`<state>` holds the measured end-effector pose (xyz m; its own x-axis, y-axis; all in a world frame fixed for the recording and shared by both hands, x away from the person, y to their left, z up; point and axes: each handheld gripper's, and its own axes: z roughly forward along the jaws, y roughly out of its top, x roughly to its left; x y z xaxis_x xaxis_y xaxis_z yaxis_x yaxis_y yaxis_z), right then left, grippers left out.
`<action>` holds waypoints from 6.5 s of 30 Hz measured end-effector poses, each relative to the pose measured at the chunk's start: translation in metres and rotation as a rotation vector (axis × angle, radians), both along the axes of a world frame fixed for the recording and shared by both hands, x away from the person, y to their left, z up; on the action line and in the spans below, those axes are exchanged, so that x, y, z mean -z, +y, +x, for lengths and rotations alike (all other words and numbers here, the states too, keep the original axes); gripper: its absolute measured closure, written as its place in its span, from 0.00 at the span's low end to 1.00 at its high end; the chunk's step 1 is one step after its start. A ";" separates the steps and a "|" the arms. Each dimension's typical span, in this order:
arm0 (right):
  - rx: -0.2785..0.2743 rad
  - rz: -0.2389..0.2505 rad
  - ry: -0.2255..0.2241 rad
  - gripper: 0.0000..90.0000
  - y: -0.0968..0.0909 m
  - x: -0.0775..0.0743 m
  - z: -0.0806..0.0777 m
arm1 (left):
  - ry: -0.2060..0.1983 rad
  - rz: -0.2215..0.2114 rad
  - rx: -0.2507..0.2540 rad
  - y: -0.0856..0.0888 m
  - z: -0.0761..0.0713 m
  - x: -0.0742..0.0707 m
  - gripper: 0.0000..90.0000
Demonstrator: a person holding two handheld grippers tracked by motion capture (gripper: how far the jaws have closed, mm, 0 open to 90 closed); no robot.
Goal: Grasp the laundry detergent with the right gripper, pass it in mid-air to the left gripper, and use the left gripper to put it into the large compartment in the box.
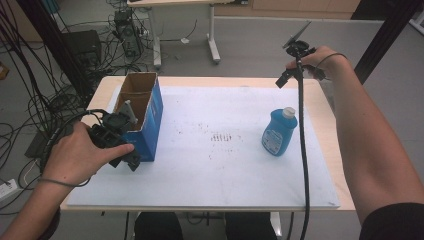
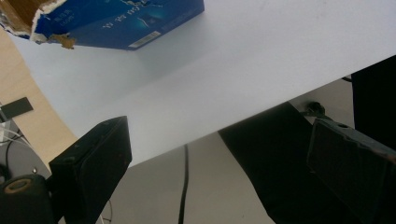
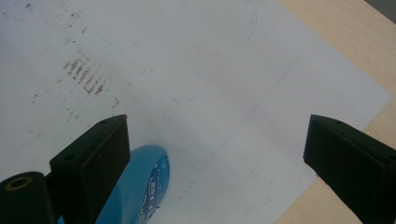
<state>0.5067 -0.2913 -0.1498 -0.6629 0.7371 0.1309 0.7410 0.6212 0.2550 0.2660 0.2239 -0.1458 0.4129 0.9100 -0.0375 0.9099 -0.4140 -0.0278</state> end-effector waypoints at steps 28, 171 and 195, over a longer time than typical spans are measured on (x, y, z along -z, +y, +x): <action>0.001 0.015 -0.022 0.08 -0.011 -0.009 -0.012 | -0.014 -0.009 0.049 -0.020 0.003 -0.018 0.08; -0.009 0.143 -0.178 0.06 -0.079 0.008 -0.210 | -0.076 -0.091 0.238 -0.122 0.096 0.002 0.07; 0.054 0.187 -0.181 0.07 -0.092 0.044 -0.229 | -0.089 -0.110 0.257 -0.129 0.095 0.008 0.07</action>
<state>0.2781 -0.3830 -0.1941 -0.6486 0.7461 0.1508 0.7034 0.5117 0.4934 0.3611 0.0953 -0.1534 0.6351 0.7679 -0.0837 0.7719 -0.6270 0.1054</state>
